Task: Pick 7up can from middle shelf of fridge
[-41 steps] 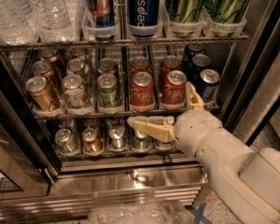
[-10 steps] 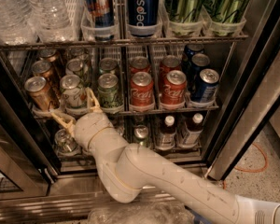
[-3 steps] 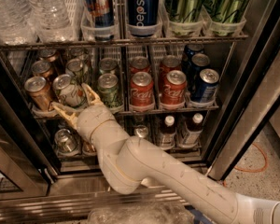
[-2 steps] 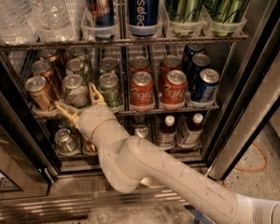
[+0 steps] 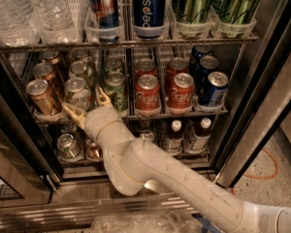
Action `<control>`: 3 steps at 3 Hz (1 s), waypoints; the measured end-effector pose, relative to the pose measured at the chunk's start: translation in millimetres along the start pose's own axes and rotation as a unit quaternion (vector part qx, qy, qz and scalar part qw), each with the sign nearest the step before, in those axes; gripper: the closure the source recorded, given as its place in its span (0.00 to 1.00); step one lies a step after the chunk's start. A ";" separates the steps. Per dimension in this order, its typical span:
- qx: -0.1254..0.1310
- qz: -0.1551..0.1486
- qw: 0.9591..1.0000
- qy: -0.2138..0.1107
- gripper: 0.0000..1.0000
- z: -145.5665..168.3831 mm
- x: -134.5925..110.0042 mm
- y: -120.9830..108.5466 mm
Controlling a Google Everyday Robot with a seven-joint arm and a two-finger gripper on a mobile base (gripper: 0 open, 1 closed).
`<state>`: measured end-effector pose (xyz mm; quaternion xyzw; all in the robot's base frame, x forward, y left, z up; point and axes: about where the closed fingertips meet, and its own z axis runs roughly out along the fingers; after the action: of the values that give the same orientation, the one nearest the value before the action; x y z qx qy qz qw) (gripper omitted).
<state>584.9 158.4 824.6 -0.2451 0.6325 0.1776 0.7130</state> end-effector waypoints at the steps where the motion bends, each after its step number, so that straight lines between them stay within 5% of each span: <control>1: -0.005 -0.002 1.000 -0.003 0.27 9.4 -1.4 1.1; 3: -0.007 -0.002 1.000 -0.008 0.69 11.6 -0.7 3.9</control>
Offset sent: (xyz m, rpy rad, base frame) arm 0.0070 0.0135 -0.0001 0.0087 -0.0238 0.0183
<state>592.1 168.3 825.7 -0.2495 0.6255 0.1823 0.7164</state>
